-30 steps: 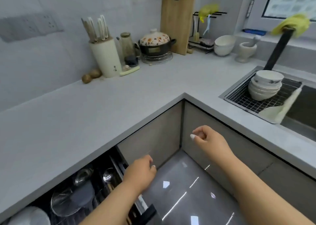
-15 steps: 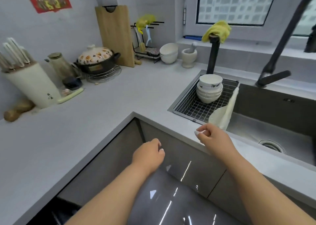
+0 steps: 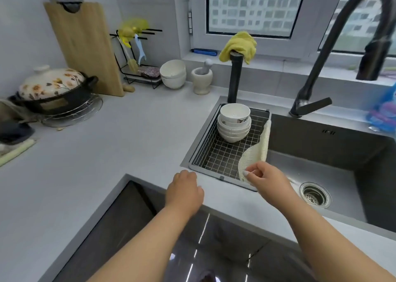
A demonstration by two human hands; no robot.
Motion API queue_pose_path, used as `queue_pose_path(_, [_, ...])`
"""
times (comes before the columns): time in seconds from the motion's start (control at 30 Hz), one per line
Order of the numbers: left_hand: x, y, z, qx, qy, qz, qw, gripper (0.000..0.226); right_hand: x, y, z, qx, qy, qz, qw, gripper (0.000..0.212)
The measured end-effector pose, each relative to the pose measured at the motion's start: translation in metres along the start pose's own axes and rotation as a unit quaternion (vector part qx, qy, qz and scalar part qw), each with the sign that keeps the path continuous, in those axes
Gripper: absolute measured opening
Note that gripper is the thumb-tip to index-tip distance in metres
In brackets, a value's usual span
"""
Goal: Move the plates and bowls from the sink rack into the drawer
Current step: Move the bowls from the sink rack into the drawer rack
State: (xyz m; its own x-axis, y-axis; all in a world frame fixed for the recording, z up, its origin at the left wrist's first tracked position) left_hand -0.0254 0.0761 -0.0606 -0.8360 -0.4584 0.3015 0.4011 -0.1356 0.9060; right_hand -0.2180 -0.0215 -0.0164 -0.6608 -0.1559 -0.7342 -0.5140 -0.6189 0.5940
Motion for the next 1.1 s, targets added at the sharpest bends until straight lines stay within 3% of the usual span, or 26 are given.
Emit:
queue_pose_path(0.2, [-0.016,-0.021,-0.051,-0.082,-0.006,-0.076,0.994,0.07,-0.013,0.017,-0.077,0.015,-0.033,0.027,0.999,0.029])
queue_pose_path(0.37, [-0.022,-0.024,-0.063,-0.074,-0.022,-0.134,0.988,0.086,-0.023,0.036,-0.153,0.026,-0.066,0.044,0.997,0.042])
queue_pose_path(0.5, [-0.022,-0.022,-0.062,-0.077,-0.026,-0.13,0.988,0.083,-0.025,0.049,-0.205,0.04,-0.098,0.06,0.993,0.047])
queue_pose_path(0.6, [-0.021,-0.021,-0.063,-0.08,-0.024,-0.129,0.988,0.082,-0.025,0.05,-0.231,0.023,-0.107,0.133,0.985,0.044])
queue_pose_path(0.7, [-0.021,-0.022,-0.063,-0.085,-0.023,-0.135,0.987,0.082,-0.023,0.049,-0.246,0.021,-0.101,0.185,0.977,0.027])
queue_pose_path(0.87, [-0.023,-0.023,-0.064,-0.084,-0.025,-0.13,0.988,0.081,-0.027,0.057,-0.248,0.085,-0.072,0.16,0.981,0.019])
queue_pose_path(1.1, [-0.022,-0.022,-0.063,-0.078,-0.021,-0.136,0.987,0.082,-0.044,0.074,-0.205,0.186,0.044,0.067,0.979,0.015])
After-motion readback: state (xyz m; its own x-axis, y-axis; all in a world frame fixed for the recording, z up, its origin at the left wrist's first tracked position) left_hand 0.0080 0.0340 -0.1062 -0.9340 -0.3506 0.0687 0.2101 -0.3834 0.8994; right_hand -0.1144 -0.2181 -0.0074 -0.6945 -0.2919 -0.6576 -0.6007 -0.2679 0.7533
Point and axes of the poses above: each hand's wrist, its own z-axis away from the middle knuckle, its own y-axis out of the back of the hand, x = y × z, the point moved 4 cm from there along -z, towards the middle knuckle, and after that the axes turned 14 degrees about -x, right-handed, at the moved point
